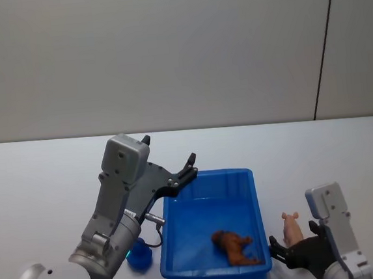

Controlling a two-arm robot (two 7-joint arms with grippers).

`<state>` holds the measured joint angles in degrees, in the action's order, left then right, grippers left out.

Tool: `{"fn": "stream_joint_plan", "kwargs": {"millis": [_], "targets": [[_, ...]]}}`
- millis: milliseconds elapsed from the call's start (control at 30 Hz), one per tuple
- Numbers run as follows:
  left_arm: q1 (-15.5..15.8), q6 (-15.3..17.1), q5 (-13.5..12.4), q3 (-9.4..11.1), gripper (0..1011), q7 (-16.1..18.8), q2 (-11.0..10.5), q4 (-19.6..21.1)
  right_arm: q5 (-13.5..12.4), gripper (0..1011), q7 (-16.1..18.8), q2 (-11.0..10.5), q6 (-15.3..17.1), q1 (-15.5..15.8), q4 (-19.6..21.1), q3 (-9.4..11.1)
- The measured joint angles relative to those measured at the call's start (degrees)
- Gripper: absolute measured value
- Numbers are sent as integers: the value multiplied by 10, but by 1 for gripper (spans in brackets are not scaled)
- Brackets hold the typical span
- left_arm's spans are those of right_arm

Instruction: Pick up the two dolls from the table and place them into the box.

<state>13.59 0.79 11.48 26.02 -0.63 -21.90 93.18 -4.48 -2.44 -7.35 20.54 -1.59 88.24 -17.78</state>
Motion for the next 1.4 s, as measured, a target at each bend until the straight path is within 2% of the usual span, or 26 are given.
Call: {"fn": "stream_joint_plan", "kwargs": {"millis": [267,700,767,1033,1400], "targets": [[0,0,0,0,1001,0,0,0,5,831,-5,8,0,-4,-15,-2],[0,0,0,0,1001,0,0,0,9,407,-21,14,6,-5,-21,-2],[0,0,0,0,1001,0,0,0,9,371,-24,15,7,-4,-20,-1],[0,0,0,0,1001,0,0,0,19,371,-35,15,-1,2,-8,0],[0,0,0,0,1001,0,0,0,38,371,-37,8,-43,12,30,2]]}}
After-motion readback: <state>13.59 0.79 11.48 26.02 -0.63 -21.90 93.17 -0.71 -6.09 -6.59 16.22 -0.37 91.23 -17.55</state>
